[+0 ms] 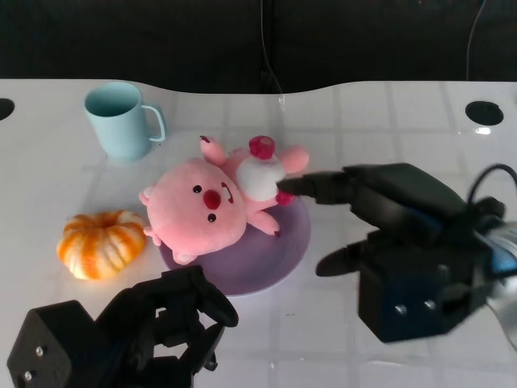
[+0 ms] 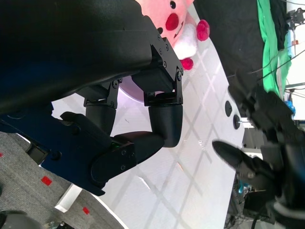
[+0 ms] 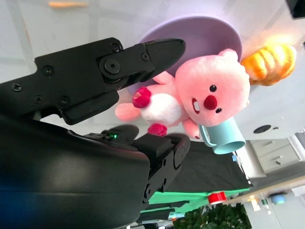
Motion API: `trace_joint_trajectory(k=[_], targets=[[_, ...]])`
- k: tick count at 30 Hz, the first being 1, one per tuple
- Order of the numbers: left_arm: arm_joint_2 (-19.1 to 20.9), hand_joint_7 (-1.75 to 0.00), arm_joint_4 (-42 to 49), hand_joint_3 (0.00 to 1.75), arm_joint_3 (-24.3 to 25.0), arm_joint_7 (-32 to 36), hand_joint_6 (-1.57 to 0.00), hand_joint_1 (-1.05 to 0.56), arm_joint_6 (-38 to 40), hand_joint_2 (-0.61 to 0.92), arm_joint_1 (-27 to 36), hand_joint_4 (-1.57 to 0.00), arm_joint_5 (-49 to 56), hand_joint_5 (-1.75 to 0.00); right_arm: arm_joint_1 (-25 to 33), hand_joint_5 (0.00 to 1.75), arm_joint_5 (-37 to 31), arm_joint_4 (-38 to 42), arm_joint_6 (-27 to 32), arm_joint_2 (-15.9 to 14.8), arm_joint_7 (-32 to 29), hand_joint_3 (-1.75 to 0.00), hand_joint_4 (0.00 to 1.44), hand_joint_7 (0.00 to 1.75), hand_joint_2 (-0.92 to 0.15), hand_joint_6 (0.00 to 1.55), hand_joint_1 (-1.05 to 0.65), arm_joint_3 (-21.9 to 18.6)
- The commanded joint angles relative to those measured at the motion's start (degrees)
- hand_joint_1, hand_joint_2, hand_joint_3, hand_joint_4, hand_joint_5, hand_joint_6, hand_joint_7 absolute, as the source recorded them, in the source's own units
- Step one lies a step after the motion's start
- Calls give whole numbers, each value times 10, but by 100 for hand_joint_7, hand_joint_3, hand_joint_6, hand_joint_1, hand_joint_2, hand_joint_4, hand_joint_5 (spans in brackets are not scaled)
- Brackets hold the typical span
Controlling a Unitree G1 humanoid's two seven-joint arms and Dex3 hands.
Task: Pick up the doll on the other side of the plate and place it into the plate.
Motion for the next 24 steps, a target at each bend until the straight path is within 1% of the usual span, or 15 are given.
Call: trace_joint_trajectory(k=[1, 4, 6, 7, 8, 9, 11, 13, 14, 15, 17, 18, 20, 21, 24], targets=[[3, -133, -5, 97, 2, 7, -71, -35, 1, 61, 2, -62, 3, -174, 32, 34, 20, -19, -28, -22, -8, 0, 58, 14, -87, 63, -35, -28], [5, -133, -9, 97, 1, 7, -70, -35, 2, 62, 4, -63, 4, -174, 69, 39, 39, -33, -48, -34, -10, 0, 66, 16, -87, 73, -28, -51], [4, -133, -12, 97, 1, 7, -70, -34, 3, 62, 5, -63, 3, -174, 95, 47, 56, -38, -67, -33, -22, 0, 79, 19, -85, 84, -19, -67], [3, -133, -13, 97, 0, 8, -70, -35, 3, 62, 6, -63, 3, -174, 109, 57, 62, -42, -72, -30, -30, 0, 81, 18, -85, 91, -15, -75], [3, -134, -14, 96, 0, 8, -70, -35, 4, 62, 6, -63, 3, -175, 117, 76, 65, -44, -74, -27, -34, 0, 80, 16, -84, 99, -11, -79], [2, -134, -15, 96, 0, 8, -70, -34, 3, 62, 6, -63, 3, -175, 134, 83, 65, -52, -70, -24, -42, 0, 80, 15, -84, 102, -10, -86], [2, -135, -15, 97, -1, 8, -69, -34, 3, 62, 6, -63, 3, -175, 160, 116, 68, -64, -66, -19, -55, -2, 82, 18, -86, 115, -5, -98], [3, -135, -15, 97, -1, 8, -69, -34, 0, 62, 6, -63, 6, -175, 180, 131, 75, -72, -63, -14, -63, -5, 85, 21, -87, 121, -2, -107], [3, -135, -16, 97, -2, 9, -69, -35, 0, 62, 6, -63, 8, -175, 189, 135, 80, -76, -61, -11, -65, -8, 86, 24, -86, 122, -2, -112], [3, -136, -18, 97, -1, 9, -69, -35, 2, 62, 6, -63, 7, -175, 204, 139, 92, -82, -57, -8, -65, -25, 86, 32, -79, 119, -1, -119], [3, -136, -21, 98, -1, 9, -69, -35, 5, 61, 7, -63, 5, -175, 228, 143, 110, -98, -43, -2, -61, -92, 89, 58, -50, 109, 2, -128], [3, -136, -22, 98, 0, 9, -69, -35, 6, 61, 8, -62, 5, -175, 242, 143, 119, -109, -34, 0, -57, -105, 89, 68, -45, 104, 2, -132], [4, -136, -25, 98, 0, 10, -70, -35, 8, 61, 8, -62, 7, -175, 262, 142, 130, -127, -20, 2, -51, -117, 89, 83, -40, 97, 4, -136], [6, -136, -26, 99, 3, 9, -70, -34, 10, 61, 9, -62, 5, -175, 274, 142, 139, -136, -14, 5, -51, -118, 89, 86, -39, 95, 4, -138], [11, -136, -26, 99, 11, 4, -69, -33, 10, 61, 9, -61, -1, -175, 304, 148, 177, -139, -9, 22, -55, -127, 90, 107, -39, 90, 14, -145]])
